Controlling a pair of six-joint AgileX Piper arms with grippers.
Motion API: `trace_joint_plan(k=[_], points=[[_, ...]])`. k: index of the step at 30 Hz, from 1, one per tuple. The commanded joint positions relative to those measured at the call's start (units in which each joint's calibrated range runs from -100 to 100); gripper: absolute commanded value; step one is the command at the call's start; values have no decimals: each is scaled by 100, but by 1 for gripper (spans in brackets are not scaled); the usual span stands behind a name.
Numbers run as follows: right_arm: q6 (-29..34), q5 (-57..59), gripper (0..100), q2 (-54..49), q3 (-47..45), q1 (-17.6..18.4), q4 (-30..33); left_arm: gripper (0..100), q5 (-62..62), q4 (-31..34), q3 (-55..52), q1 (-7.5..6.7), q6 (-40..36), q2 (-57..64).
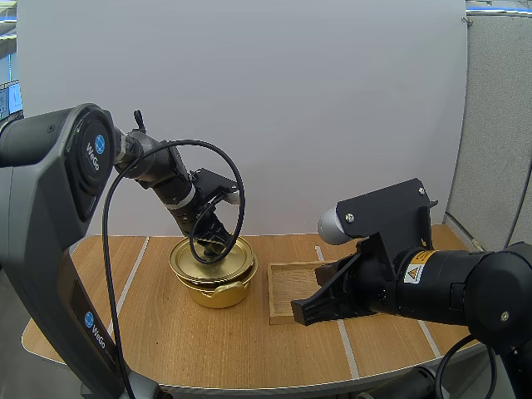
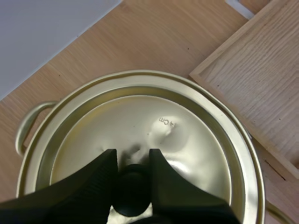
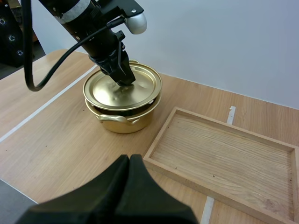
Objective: Open the pot, put the pineapple inside, and close it
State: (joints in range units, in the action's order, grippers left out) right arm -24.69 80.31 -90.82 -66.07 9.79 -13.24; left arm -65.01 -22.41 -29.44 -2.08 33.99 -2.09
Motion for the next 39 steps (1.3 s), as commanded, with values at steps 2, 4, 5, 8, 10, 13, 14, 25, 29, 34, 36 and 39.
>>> trace_joint_plan(k=[2,4,5,8,10,13,14,25,29,34,36,39], points=[[-70,-71,0,-23,-12,-19,-48,0,75,-277,4,-18,159,11],[-70,-71,0,-23,-12,-19,-48,0,75,-277,4,-18,159,11],[-70,-71,0,-23,-12,-19,-48,0,59,-276,4,-18,159,11],[-70,-71,0,-23,-12,-19,-48,0,-92,-276,4,-18,159,11],[-70,-71,0,-23,-12,-19,-48,0,-110,-264,4,-18,159,11],[-70,-71,0,-23,-12,-19,-48,0,-1,-264,4,-18,159,-16],[-70,-71,0,-23,-12,-19,-48,0,-1,-264,4,-18,159,-34],[-70,-54,0,-23,-12,-19,-48,0,14,-215,4,-18,159,-429],[-70,-54,0,-23,-12,-19,-48,0,-76,-215,4,-18,159,-429],[-70,-54,0,-23,-12,-19,-48,5,-228,-215,4,-18,159,-429],[-70,-54,0,-23,-12,-19,-48,16,-242,-207,4,-18,159,-429],[-70,-54,0,-23,-12,-19,-48,59,-279,-173,4,-18,159,-404]])
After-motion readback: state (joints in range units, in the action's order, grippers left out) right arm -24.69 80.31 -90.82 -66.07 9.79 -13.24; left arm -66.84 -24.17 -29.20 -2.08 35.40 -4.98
